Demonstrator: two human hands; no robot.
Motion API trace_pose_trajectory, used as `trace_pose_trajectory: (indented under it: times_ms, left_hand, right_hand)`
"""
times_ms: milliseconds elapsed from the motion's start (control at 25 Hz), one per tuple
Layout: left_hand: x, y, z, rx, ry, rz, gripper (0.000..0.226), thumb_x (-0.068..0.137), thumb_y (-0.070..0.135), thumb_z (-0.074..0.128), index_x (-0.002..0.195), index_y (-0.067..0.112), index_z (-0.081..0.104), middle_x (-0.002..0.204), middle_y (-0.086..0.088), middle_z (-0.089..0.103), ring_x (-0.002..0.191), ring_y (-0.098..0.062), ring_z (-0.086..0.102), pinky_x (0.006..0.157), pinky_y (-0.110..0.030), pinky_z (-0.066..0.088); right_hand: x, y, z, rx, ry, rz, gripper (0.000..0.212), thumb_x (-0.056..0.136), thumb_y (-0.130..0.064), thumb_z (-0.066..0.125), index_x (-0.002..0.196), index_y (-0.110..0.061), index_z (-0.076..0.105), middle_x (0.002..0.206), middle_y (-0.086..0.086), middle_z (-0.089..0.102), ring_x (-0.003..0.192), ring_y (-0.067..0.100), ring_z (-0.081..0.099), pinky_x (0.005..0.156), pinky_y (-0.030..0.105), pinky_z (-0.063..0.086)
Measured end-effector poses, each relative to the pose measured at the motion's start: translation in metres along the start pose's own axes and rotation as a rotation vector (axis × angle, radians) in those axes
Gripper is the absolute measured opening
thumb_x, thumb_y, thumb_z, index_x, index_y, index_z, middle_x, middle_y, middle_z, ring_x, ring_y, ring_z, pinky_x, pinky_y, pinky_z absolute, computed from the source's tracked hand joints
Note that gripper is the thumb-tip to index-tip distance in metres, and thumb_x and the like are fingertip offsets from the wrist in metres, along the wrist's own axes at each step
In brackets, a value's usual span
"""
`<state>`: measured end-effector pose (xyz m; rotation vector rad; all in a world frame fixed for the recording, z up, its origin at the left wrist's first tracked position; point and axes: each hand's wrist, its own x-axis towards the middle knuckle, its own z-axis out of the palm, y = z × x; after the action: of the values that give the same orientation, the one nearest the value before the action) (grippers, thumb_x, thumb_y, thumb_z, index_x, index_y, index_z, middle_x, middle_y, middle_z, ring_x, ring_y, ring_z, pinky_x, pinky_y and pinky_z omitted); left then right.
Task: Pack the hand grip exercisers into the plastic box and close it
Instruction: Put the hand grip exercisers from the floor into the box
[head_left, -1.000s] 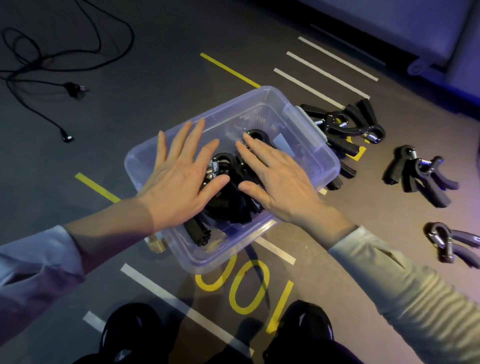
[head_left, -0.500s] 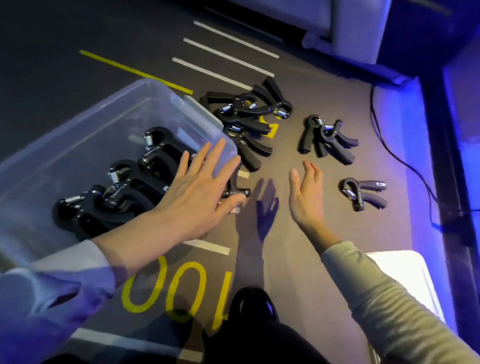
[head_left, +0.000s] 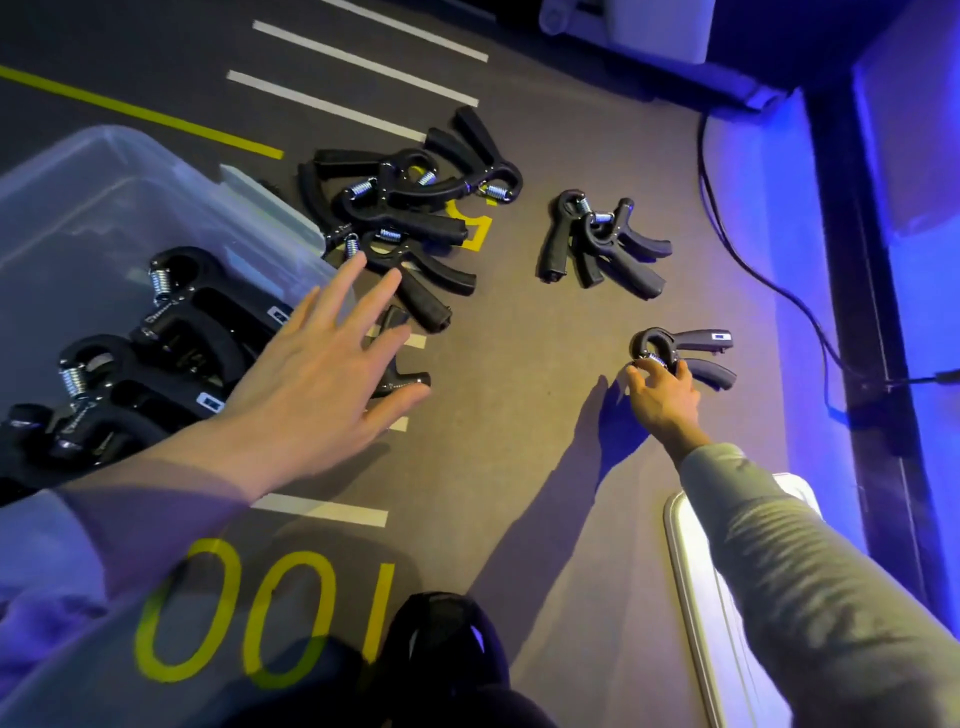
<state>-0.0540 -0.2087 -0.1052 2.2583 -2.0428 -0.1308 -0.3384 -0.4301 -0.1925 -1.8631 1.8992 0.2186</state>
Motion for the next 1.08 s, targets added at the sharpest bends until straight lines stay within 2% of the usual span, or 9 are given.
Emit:
trace_pose_trajectory:
  times_ms: [120, 280, 440, 600, 720, 840, 960, 1080]
  left_hand:
    - [0.0, 0.001, -0.001, 0.017, -0.002, 0.0, 0.074, 0.088, 0.062, 0.018, 0.124, 0.01, 0.057, 0.15, -0.014, 0.028, 0.141, -0.034, 0.012, 0.107, -0.053, 0.029]
    - [-0.001, 0.002, -0.003, 0.022, -0.005, 0.001, 0.075, 0.087, 0.063, 0.018, 0.124, 0.011, 0.058, 0.149, -0.014, 0.03, 0.141, -0.034, 0.012, 0.107, -0.051, 0.027]
    - [-0.001, 0.003, -0.003, 0.017, -0.003, -0.003, 0.075, 0.087, 0.063, 0.019, 0.124, 0.011, 0.058, 0.149, -0.014, 0.031, 0.141, -0.034, 0.013, 0.106, -0.051, 0.028]
    - [-0.001, 0.003, -0.002, 0.003, 0.007, -0.011, 0.074, 0.087, 0.063, 0.02, 0.123, 0.011, 0.058, 0.149, -0.013, 0.031, 0.141, -0.033, 0.013, 0.106, -0.052, 0.03]
    - [-0.001, 0.003, -0.001, -0.003, 0.029, -0.008, 0.073, 0.087, 0.063, 0.022, 0.121, 0.01, 0.059, 0.148, -0.013, 0.033, 0.14, -0.034, 0.015, 0.106, -0.053, 0.031]
    - [0.0, 0.002, 0.0, 0.015, 0.034, -0.004, 0.073, 0.087, 0.063, 0.021, 0.12, 0.01, 0.059, 0.147, -0.014, 0.034, 0.14, -0.035, 0.016, 0.106, -0.054, 0.029]
    - [0.0, 0.003, 0.001, 0.034, 0.033, -0.002, 0.073, 0.087, 0.063, 0.021, 0.121, 0.012, 0.059, 0.148, -0.013, 0.033, 0.14, -0.034, 0.016, 0.107, -0.057, 0.023]
    - [0.0, 0.002, 0.0, 0.037, 0.049, 0.009, 0.073, 0.086, 0.064, 0.02, 0.124, 0.012, 0.057, 0.148, -0.012, 0.032, 0.14, -0.034, 0.016, 0.107, -0.057, 0.015]
  right_hand:
    - [0.017, 0.009, -0.006, 0.031, -0.036, -0.083, 0.038, 0.097, -0.036, 0.037, 0.129, -0.024, 0.054, 0.159, 0.001, 0.008, 0.142, 0.037, 0.019, 0.113, 0.05, 0.024]
    - [0.029, 0.014, -0.015, -0.138, -0.093, -0.204, 0.035, 0.099, -0.029, 0.032, 0.128, -0.024, 0.051, 0.152, 0.001, 0.032, 0.13, 0.037, 0.033, 0.103, 0.048, 0.029]
    - [0.023, 0.019, -0.015, -0.265, -0.067, -0.261, 0.037, 0.1, -0.027, 0.034, 0.135, -0.026, 0.046, 0.152, -0.001, 0.03, 0.134, 0.035, 0.022, 0.103, 0.047, 0.027]
    - [0.01, 0.021, -0.011, -0.415, -0.015, -0.443, 0.037, 0.097, -0.022, 0.041, 0.133, -0.02, 0.051, 0.15, 0.005, 0.031, 0.135, 0.037, 0.021, 0.108, 0.05, 0.022]
    - [-0.002, 0.013, 0.0, -0.444, 0.035, -0.54, 0.04, 0.096, -0.037, 0.04, 0.13, -0.02, 0.053, 0.148, 0.007, 0.034, 0.136, 0.037, 0.021, 0.109, 0.049, 0.019]
    - [-0.015, -0.004, 0.007, -0.348, 0.052, -0.535, 0.062, 0.089, -0.059, 0.021, 0.129, -0.025, 0.054, 0.146, 0.004, 0.035, 0.137, 0.036, 0.018, 0.111, 0.052, 0.013]
    - [-0.029, -0.024, 0.008, -0.213, 0.085, -0.56, 0.068, 0.088, -0.062, 0.014, 0.13, -0.025, 0.052, 0.144, 0.005, 0.034, 0.136, 0.033, 0.02, 0.111, 0.056, 0.015]
    - [-0.045, -0.044, 0.006, 0.003, 0.106, -0.583, 0.064, 0.093, -0.055, 0.015, 0.127, -0.015, 0.052, 0.139, 0.01, 0.033, 0.13, 0.031, 0.028, 0.109, 0.051, 0.025]
